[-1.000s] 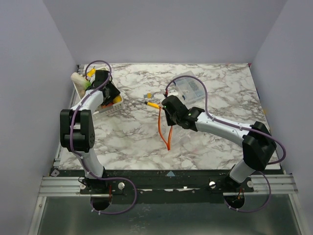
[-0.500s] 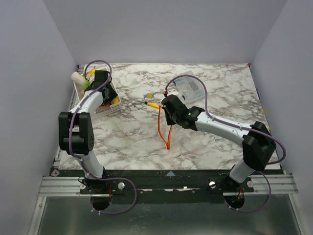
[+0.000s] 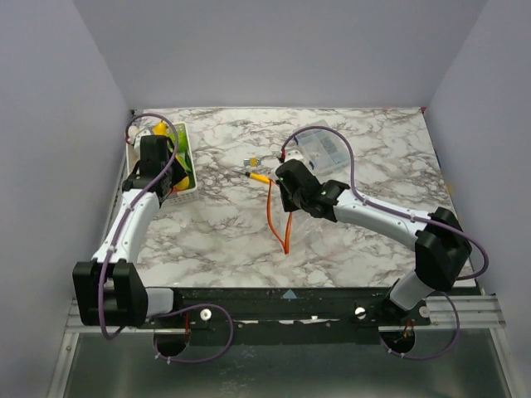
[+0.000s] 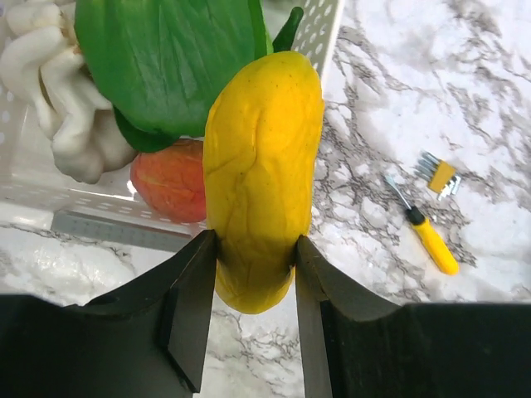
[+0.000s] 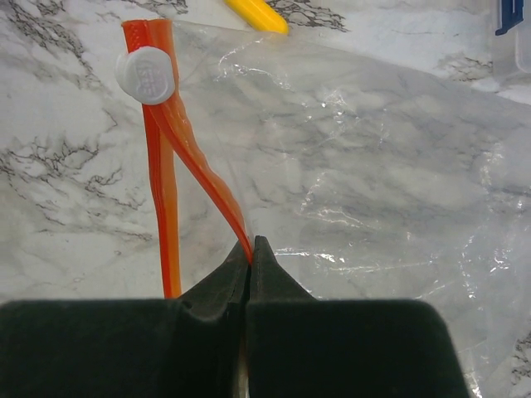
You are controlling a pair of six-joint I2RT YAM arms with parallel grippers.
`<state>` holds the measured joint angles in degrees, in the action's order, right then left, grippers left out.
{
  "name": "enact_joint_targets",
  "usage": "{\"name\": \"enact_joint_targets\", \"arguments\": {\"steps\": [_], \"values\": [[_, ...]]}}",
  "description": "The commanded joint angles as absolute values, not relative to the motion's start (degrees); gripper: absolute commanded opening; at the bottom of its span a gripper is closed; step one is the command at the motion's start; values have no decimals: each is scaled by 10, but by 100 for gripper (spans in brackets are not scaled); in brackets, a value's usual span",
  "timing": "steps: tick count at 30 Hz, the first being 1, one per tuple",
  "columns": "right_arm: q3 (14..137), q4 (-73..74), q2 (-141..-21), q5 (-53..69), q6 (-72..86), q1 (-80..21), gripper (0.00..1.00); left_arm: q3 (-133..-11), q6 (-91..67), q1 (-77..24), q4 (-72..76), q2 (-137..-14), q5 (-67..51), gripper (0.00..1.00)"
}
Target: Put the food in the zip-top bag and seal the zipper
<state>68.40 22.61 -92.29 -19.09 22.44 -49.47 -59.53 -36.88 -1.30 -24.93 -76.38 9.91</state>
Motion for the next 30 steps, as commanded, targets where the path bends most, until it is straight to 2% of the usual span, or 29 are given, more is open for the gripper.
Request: {"name": "enact_joint_targets", "arguments": {"steps": [1,5,8,17,23,26,30], "values": [[699,236,-900,-174,228,-492,1,-553,-322,-13,-221,-660,29,0],[698,235,-893,-162,236,-491,1,-518,-307,-22,-184,-582,-118,0],[694,227,-890,-153,244,-492,1,-490,-331,-68,-172,-544,-203,0],[677,208,-874,-135,260,-492,1,-354,-445,-283,-42,-482,-260,0],[664,201,-862,-132,261,-492,1,-341,-450,-363,-34,-535,-285,0],[659,198,-862,-120,260,-491,1,-379,-458,-369,-60,-606,-325,0],[647,187,-857,-99,252,-492,1,-481,-447,-369,-181,-704,-325,0]]}}
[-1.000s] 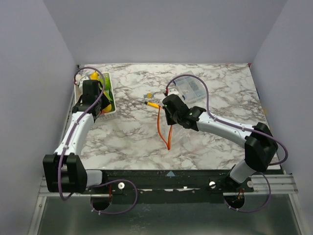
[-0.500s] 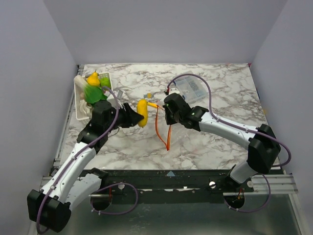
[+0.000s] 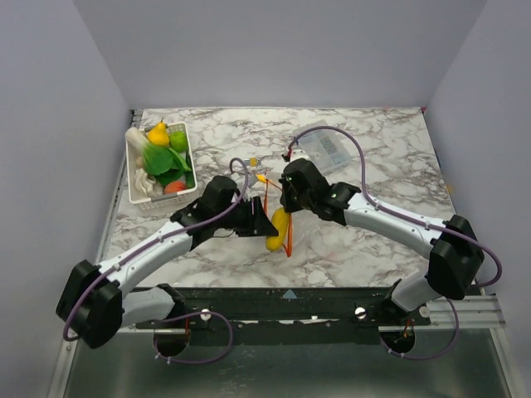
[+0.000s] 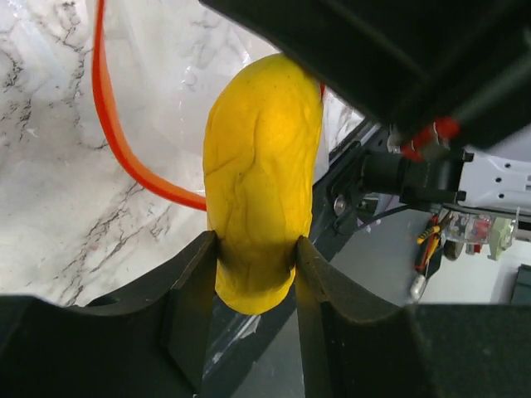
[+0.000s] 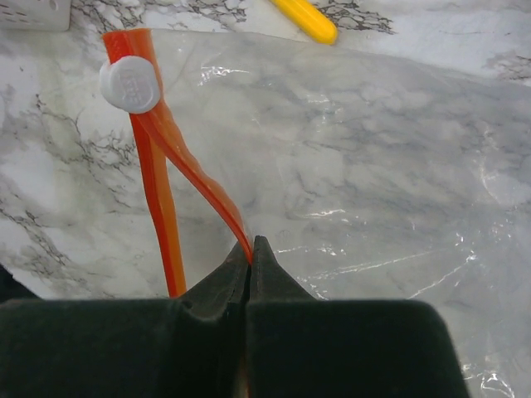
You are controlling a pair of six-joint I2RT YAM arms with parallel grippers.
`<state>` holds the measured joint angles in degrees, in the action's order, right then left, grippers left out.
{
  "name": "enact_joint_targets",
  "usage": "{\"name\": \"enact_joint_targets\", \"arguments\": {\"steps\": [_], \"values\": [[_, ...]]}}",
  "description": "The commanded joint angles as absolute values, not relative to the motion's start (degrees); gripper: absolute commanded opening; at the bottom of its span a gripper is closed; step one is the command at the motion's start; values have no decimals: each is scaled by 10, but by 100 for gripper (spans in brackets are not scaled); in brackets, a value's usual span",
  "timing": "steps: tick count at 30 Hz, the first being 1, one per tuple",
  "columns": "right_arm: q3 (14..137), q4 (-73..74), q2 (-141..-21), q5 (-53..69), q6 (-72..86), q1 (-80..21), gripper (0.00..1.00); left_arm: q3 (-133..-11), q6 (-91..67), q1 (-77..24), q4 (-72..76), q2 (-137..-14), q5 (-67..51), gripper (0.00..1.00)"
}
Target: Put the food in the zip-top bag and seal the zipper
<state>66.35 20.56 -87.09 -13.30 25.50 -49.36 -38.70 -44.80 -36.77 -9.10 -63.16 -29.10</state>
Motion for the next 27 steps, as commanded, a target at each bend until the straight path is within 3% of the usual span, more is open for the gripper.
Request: {"name": "enact_joint_targets", "arguments": {"steps": [1,9,15,21,24,27], "values": [[646,186,-855,-96,248,-492,1,-505,-445,-369,-209,-726,-322,0],[621,168,-819,-74,237,-491,1,-548,-496,-361,-239,-824,-359,0],[617,175,-813,-81,249,-491,1,-542,-539,-357,-232,-792,-273,0],[626,176,-812,-50,309,-491,1,-487,-678,-358,-123,-773,-227,0],[618,161,-793,-26,373,-491,1,-447,-752,-368,-74,-741,-130,0],[590,122,-765,-14,435,-491,1,-444,-764,-384,-63,-723,-43,12]]}}
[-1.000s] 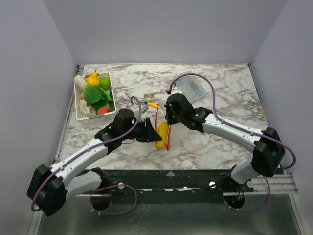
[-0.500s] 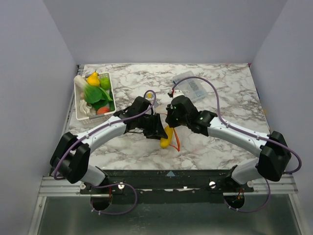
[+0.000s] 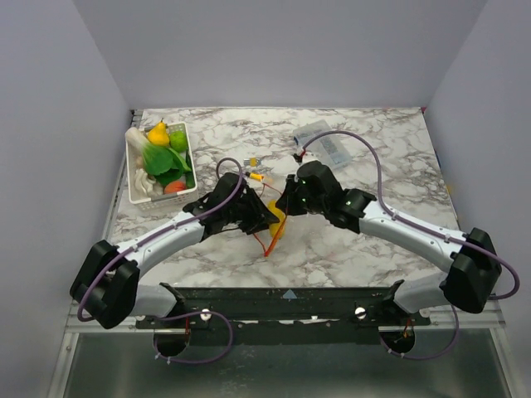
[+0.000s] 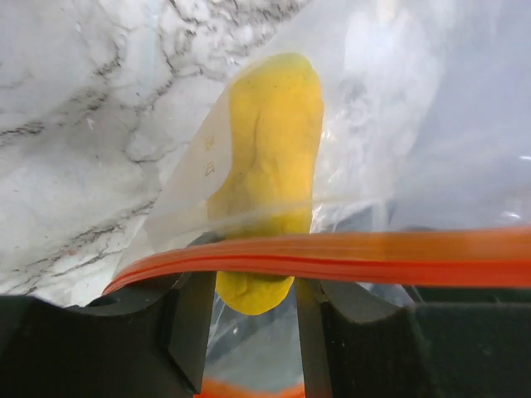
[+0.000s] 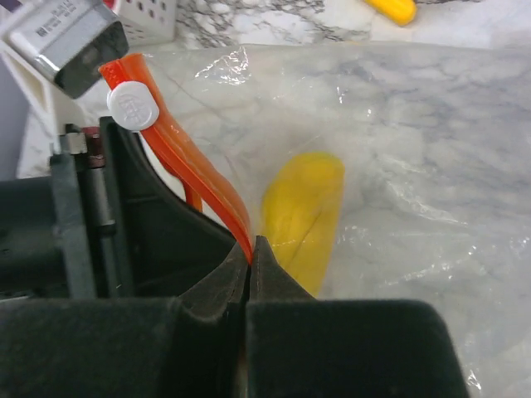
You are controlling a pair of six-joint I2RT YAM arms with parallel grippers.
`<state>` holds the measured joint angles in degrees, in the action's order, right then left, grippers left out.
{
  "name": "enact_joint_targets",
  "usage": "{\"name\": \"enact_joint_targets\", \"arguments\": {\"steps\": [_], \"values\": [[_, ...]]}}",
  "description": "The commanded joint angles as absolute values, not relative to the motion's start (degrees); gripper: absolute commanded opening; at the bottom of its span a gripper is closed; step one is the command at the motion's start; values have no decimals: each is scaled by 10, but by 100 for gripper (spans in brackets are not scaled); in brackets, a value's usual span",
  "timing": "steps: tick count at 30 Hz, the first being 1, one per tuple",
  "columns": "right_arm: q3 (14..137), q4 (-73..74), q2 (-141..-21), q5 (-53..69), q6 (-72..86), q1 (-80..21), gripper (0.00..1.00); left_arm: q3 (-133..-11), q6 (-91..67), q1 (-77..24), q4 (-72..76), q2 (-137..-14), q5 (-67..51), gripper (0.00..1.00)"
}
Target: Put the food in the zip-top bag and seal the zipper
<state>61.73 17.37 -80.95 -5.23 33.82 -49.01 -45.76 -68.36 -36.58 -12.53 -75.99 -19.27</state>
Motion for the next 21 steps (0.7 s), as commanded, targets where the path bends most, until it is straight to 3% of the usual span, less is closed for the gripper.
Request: {"name": "enact_joint_targets", "arguments": {"steps": [1,6,12,15,21], "values": [[585,116,-759,-16,447,-491,0,-447,-762,-386,-61,-724,-35,16],[567,121,-724,-75,477,-492,1,-472,-731,-392,-97,-732,-22,26],[560,128,-716,-98,468,-491,1,-457,-685,-409,-95,-702,-22,67],[554,135,-720,-110,464,-491,1,-461,-651,-415,-108,-671,-20,82],[553,148,-723,-148,448,-491,1,-444,-611,-416,-123,-603,-25,89]]}}
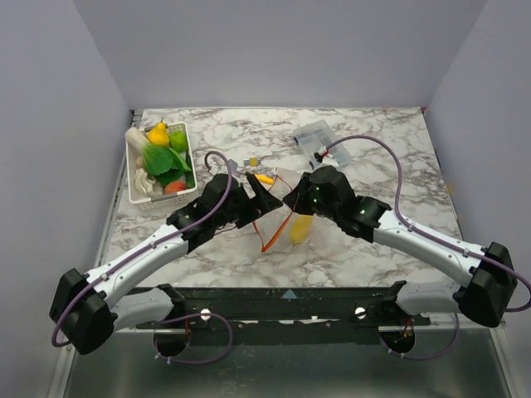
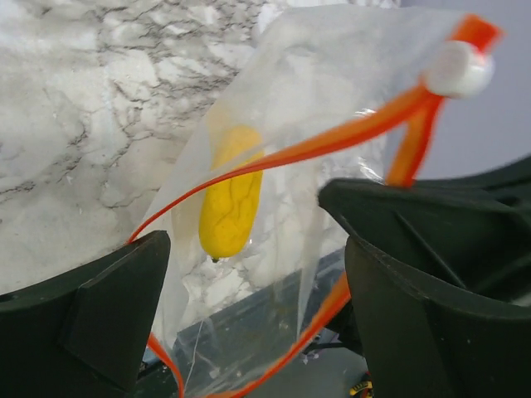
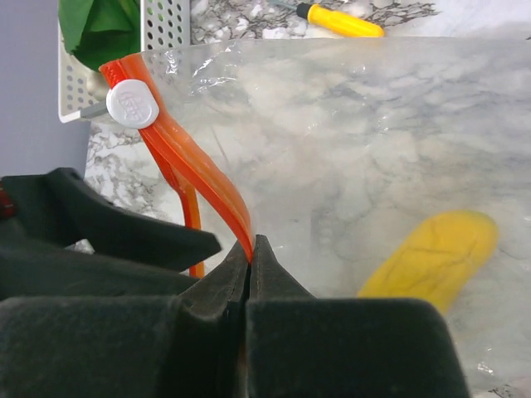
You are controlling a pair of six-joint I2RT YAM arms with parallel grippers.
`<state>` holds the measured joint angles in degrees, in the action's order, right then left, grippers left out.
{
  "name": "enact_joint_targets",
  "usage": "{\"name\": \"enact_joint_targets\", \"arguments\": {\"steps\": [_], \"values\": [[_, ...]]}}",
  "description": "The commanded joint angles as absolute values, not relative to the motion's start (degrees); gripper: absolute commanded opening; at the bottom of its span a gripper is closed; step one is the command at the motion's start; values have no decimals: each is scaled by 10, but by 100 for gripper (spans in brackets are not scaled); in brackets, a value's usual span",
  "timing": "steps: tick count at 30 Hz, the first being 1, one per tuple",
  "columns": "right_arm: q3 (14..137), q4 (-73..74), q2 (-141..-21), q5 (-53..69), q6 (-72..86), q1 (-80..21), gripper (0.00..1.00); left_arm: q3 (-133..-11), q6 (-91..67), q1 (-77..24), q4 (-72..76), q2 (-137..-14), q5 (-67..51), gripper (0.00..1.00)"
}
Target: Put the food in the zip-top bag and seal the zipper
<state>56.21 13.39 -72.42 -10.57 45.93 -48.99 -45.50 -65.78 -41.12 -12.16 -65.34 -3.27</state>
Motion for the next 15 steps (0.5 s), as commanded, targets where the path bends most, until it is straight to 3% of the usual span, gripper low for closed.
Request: {"name": "enact_joint_targets", "arguments": {"steps": [1,8,15], "values": [[554,150,-724,-155,443,-491,1,-445,-603,-416,-130,-591,-25,89],[555,163,-726,-174,426,-491,1,-450,-506,-415,-189,-505,22,90],[545,166,-722,-160,425,-491,1,-490,-476,-375,-365,-444,186,92]]}}
